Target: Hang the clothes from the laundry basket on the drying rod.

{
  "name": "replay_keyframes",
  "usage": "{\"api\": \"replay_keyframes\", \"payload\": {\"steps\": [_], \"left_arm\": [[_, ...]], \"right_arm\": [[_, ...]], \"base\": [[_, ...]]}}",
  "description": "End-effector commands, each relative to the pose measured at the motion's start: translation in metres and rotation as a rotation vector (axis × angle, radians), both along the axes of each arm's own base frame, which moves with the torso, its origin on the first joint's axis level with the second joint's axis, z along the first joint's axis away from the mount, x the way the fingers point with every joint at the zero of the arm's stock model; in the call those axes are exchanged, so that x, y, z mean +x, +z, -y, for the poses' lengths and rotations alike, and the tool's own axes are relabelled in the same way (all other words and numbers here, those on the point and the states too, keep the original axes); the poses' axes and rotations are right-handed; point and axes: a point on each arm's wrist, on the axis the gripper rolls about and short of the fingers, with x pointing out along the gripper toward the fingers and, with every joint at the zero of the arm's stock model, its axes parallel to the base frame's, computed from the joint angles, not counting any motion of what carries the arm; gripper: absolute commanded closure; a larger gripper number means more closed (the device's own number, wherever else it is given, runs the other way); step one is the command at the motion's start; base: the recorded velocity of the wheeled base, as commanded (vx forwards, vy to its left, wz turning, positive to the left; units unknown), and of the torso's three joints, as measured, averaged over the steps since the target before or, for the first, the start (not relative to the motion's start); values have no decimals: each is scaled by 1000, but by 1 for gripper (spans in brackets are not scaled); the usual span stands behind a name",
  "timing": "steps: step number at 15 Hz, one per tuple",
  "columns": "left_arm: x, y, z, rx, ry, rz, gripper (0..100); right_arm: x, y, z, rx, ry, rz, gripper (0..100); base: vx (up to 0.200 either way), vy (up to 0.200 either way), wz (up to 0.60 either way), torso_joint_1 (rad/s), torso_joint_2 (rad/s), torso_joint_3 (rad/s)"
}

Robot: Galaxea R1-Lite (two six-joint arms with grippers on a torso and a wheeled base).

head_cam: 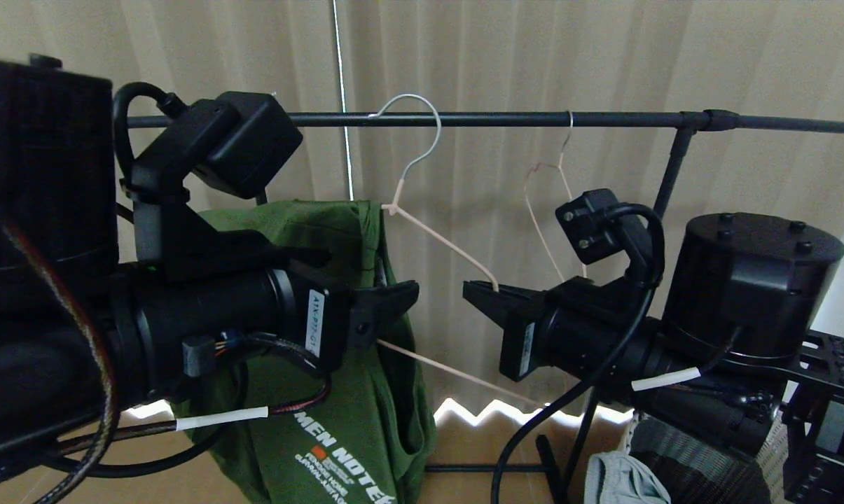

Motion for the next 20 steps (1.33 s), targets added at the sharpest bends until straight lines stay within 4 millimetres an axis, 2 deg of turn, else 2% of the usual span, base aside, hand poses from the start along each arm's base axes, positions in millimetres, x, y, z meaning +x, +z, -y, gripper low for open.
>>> {"api": "replay_keyframes", "payload": {"steps": [1, 5, 7, 9, 11, 14, 17, 20], "left_arm": [[-4, -2, -5, 12, -6, 8, 0], [-15, -3, -16, 16, -55, 42, 0], [-20, -6, -30, 26, -77, 105, 0], [-16, -11, -55, 138, -33, 218, 0], [-9, -7, -76, 246, -34, 304, 0], [4, 0, -91, 371, -66, 401, 0], [19, -1, -83, 479, -148, 457, 0], [33, -7, -54, 475, -280, 452, 0]], "right_arm": [[-3, 5, 5, 11, -4, 10, 100], [0, 10, 22, 17, -52, 21, 100], [-1, 9, 34, 11, -79, 21, 100], [-4, 8, 49, -9, -106, 32, 100], [-4, 3, 61, -65, -132, 52, 100], [-2, 0, 67, -118, -147, 74, 100], [-2, 0, 67, -169, -111, 114, 100], [-2, 1, 65, -169, -48, 133, 100]], "base": [[0, 0, 0, 0, 0, 0], [0, 0, 0, 0, 0, 0], [0, 0, 0, 0, 0, 0], [0, 0, 0, 0, 0, 0], [0, 0, 0, 0, 0, 0], [0, 0, 0, 0, 0, 0], [0, 0, 0, 0, 0, 0], [0, 0, 0, 0, 0, 0]]}}
